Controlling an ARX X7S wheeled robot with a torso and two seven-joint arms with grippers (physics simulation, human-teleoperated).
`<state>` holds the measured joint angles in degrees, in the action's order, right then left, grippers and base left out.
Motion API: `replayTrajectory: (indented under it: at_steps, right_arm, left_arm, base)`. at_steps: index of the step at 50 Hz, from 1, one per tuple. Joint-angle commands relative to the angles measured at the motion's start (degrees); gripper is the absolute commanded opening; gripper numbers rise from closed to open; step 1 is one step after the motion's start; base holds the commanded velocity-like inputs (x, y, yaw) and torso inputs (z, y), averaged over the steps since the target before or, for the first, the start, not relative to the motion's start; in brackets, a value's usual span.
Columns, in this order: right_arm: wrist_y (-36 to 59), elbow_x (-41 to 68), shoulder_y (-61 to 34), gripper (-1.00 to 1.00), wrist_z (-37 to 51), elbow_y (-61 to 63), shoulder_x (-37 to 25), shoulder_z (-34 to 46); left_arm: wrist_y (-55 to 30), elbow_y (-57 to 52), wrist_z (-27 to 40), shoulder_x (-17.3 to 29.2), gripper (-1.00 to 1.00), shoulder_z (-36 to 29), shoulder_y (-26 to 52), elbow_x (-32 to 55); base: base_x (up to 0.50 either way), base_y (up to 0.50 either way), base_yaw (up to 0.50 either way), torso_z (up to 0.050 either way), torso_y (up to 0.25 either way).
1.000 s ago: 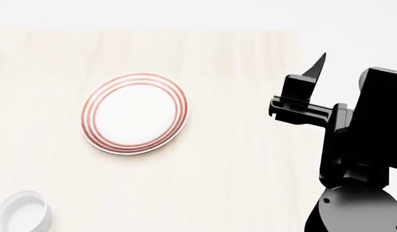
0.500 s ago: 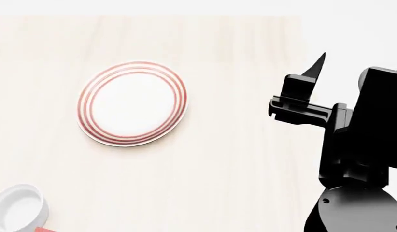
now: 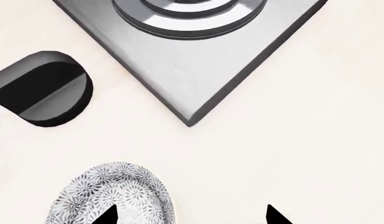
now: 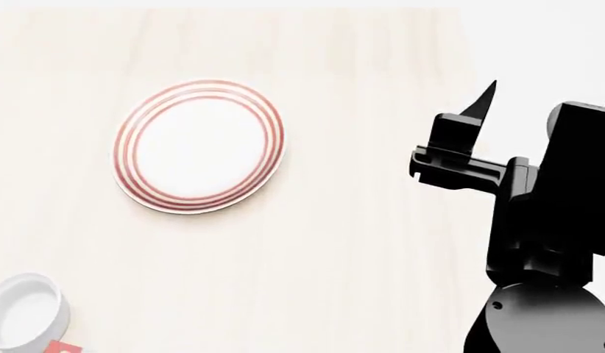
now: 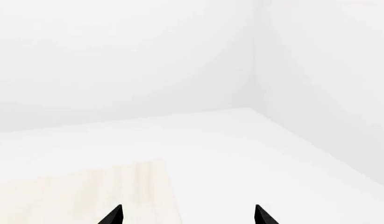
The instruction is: Pick the akita bowl next to the ramekin and place it on the plate.
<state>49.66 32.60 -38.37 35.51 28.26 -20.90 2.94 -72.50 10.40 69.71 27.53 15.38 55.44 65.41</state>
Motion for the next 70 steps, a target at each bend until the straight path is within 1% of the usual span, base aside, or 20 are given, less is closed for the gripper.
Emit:
replayTrajectory:
  at_steps: [1,9,28,36,53,58,70]
  right_arm:
    - [0.3,-0.9,0.3,1.0,-1.1,0.6,1.0,-1.3]
    - [0.5,-0.7,0.3,1.0,-0.9,0.8,0.9,-1.3]
    - [0.4,-0.4,0.3,1.0,-0.6,0.6,0.8,-1.2]
    - [0.2,-0.3,0.3,1.0,-0.6,0.5,0.7,-1.1]
    - [-0.2,-0.2,0.3,1.0,-0.4,0.2,0.6,-0.9]
    - [-0.3,-0.2,0.3,1.0,-0.4,0.2,0.5,-0.9]
    - [-0.1,0.1,0.2,1.0,-0.1,0.3,0.4,-0.8]
  left_arm:
    - [-1.6,-0.4,-2.1,0.2,1.0,0.0,0.3,-0.3]
    - [-1.1,-0.7,-1.4,-0.1,1.0,1.0,-0.5,0.1]
    - [0.0,-1.8,-1.2,-0.2,1.0,1.4,-1.5,0.3]
    - [1.1,-1.4,-1.6,-0.4,1.0,1.5,-1.9,0.0]
    - [1.1,-1.7,-1.1,-0.2,1.0,1.8,-2.2,0.6]
    - [1.3,-2.2,-0.6,-0.4,1.0,2.2,-2.4,0.9]
    - [1.6,-2.0,-0.3,-0.5,1.0,2.6,-2.6,1.1]
  base:
    - [0.0,0.0,0.0,0.0,-0.125]
    - [0.0,0.0,0.0,0.0,-0.213]
    - [0.0,0.0,0.0,0.0,0.0]
    - [0.0,0.0,0.0,0.0,-0.187]
    - [0.0,0.0,0.0,0.0,-0.001]
    - [0.0,0.0,0.0,0.0,-0.196]
    - [0.0,0.0,0.0,0.0,-0.003]
